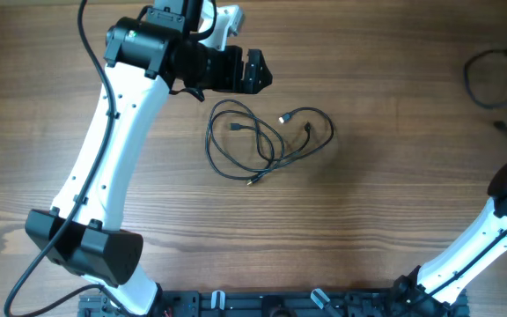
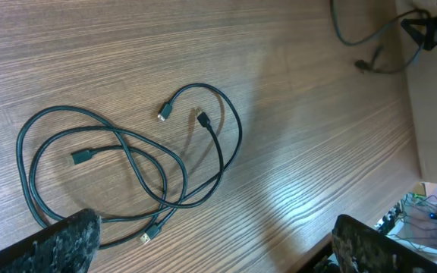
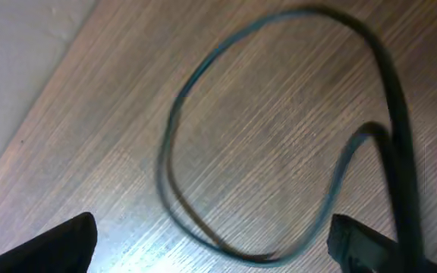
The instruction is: Untangle cables
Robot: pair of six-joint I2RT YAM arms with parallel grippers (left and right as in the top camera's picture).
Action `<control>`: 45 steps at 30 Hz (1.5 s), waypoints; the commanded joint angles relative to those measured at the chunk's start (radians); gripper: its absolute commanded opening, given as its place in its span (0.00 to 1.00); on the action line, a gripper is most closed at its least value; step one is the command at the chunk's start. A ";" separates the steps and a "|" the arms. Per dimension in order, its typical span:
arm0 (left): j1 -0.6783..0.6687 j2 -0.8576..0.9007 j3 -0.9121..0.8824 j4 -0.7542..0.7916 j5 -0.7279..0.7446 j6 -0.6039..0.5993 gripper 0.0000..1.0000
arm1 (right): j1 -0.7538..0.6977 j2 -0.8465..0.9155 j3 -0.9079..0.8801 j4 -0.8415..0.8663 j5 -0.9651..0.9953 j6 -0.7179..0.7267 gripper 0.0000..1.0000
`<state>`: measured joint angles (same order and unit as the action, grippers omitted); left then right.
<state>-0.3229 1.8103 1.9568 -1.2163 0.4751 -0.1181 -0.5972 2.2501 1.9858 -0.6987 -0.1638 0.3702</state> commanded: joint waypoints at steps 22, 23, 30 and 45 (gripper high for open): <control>0.000 -0.036 0.005 -0.005 -0.118 -0.013 1.00 | 0.012 -0.375 0.010 -0.304 -0.171 -0.048 0.93; 0.000 -0.053 0.005 -0.008 -0.169 -0.035 1.00 | 0.020 -0.377 0.010 -0.310 -0.233 -0.083 0.92; 0.000 -0.163 0.005 -0.103 -0.306 -0.201 1.00 | 0.145 -0.399 0.010 -0.472 -0.464 -0.283 0.90; 0.002 -0.165 -0.590 0.216 -0.348 -0.453 0.99 | 0.471 -0.399 0.010 -0.548 -0.299 -0.341 0.91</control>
<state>-0.3225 1.6432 1.4979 -1.0824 0.1276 -0.4713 -0.1638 1.8664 2.0014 -1.2453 -0.5144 0.0498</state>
